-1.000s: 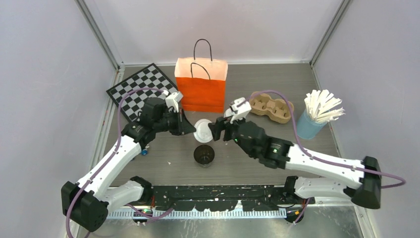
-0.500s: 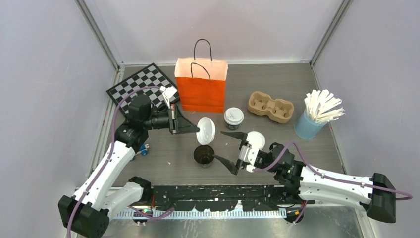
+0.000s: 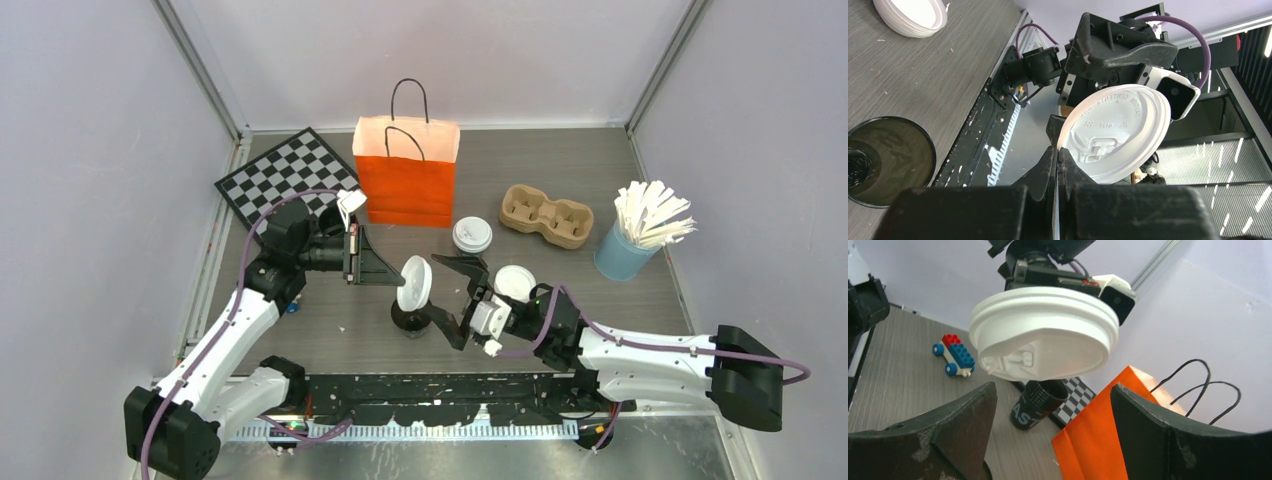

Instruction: Pack the takeout coffee

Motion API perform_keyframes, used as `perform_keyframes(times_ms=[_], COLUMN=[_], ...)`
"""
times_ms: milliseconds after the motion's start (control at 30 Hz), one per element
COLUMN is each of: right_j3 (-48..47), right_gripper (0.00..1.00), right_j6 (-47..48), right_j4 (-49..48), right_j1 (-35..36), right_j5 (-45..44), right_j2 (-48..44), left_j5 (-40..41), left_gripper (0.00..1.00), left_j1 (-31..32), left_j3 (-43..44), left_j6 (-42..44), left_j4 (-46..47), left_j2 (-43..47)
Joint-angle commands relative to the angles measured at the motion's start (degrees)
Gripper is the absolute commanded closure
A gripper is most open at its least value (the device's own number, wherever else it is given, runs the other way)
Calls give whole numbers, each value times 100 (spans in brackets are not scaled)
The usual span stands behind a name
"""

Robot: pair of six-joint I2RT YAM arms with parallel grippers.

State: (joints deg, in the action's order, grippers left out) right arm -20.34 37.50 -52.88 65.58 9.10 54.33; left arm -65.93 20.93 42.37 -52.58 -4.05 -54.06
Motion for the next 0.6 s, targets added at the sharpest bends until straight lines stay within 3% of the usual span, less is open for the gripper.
perform_keyframes(times_ms=[0, 567], right_j3=[-261, -488], right_gripper=[12, 12], right_j6=[77, 238], right_j4=[-1011, -446], right_j1=[32, 106], right_j5=[147, 584], right_j2=[94, 224], left_j5=[-204, -36], left_gripper=[100, 100], left_j1=[17, 17], left_j3=[-9, -40], left_j6=[-60, -121], left_j4=[283, 289], left_j2=[109, 80])
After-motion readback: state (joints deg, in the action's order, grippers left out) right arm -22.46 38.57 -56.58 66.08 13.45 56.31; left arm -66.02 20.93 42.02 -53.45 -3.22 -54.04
